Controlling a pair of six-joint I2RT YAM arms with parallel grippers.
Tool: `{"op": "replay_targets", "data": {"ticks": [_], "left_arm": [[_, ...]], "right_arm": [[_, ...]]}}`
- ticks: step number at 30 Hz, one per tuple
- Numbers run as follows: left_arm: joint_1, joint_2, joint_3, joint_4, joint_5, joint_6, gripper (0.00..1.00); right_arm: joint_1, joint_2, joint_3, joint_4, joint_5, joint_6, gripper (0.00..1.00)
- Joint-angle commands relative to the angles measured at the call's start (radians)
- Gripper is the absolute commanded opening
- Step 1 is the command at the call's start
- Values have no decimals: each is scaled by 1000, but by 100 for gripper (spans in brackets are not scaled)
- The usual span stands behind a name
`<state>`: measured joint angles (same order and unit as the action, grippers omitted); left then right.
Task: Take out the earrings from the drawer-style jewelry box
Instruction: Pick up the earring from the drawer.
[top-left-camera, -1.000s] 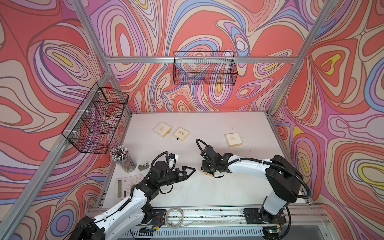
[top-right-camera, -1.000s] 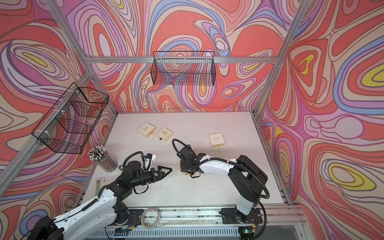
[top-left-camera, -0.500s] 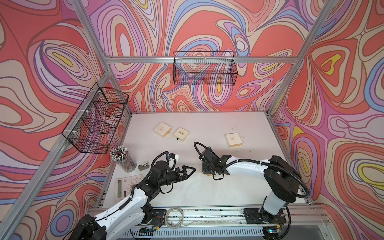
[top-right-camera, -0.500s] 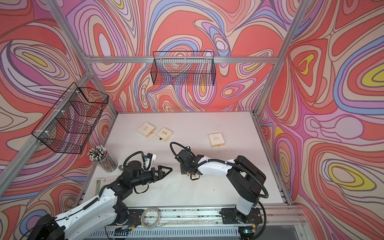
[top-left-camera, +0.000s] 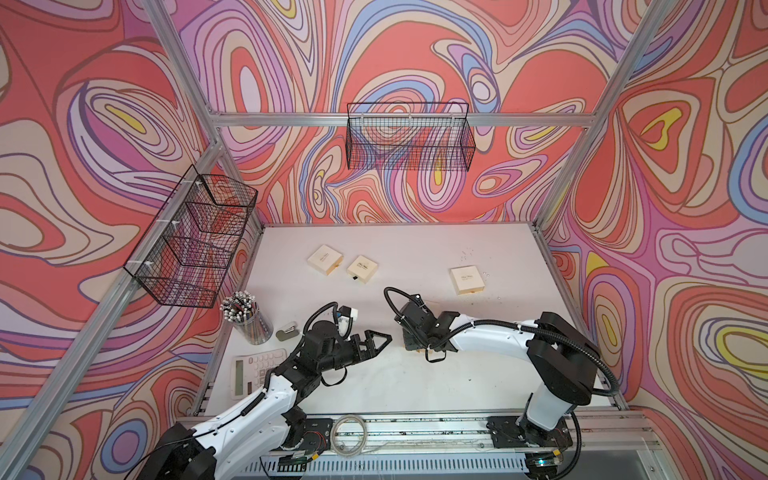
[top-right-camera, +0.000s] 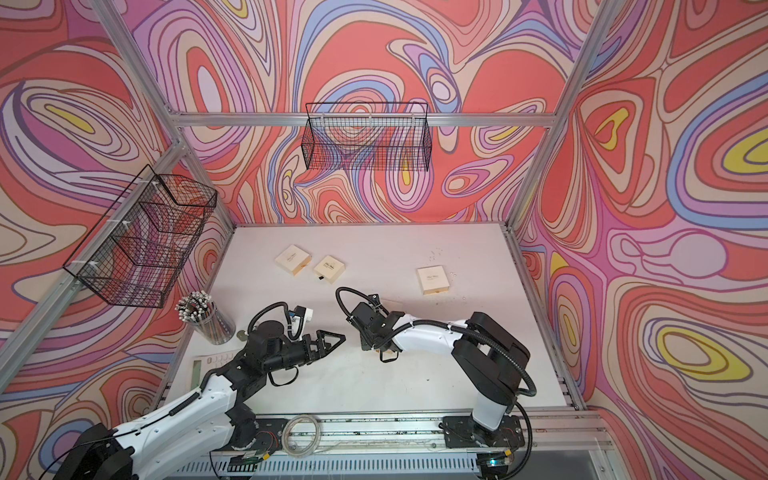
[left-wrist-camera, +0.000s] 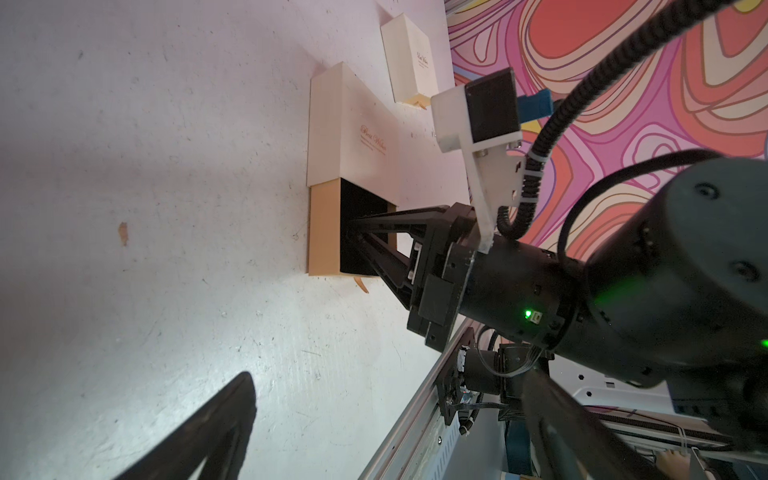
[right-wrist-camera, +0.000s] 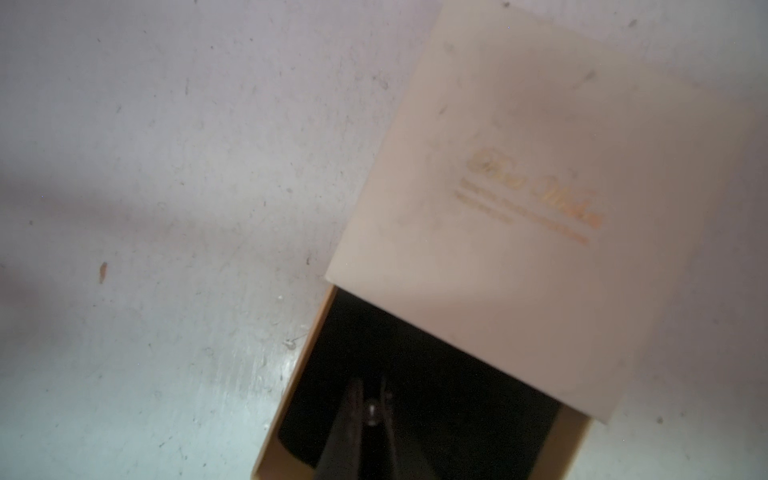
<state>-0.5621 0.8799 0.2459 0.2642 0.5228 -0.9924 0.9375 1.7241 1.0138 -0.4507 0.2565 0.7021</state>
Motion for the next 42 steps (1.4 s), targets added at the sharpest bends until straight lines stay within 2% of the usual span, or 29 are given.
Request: {"op": "replay_targets", "data": {"ticks": [1, 25, 34, 42], "left_arm": [[5, 4, 7, 29, -5, -4, 100], [5, 4, 28, 19, 20, 37, 100], [4, 33, 42, 93, 108, 44, 100], [-15, 78, 59, 164, 170, 57, 100]], "right_arm": [[7, -29, -1, -1, 20, 26, 8], [-18, -88, 23, 1, 18, 17, 5], [-114, -122, 23, 24, -26, -14, 4], [-262, -194, 5, 20, -53, -56, 4]]}}
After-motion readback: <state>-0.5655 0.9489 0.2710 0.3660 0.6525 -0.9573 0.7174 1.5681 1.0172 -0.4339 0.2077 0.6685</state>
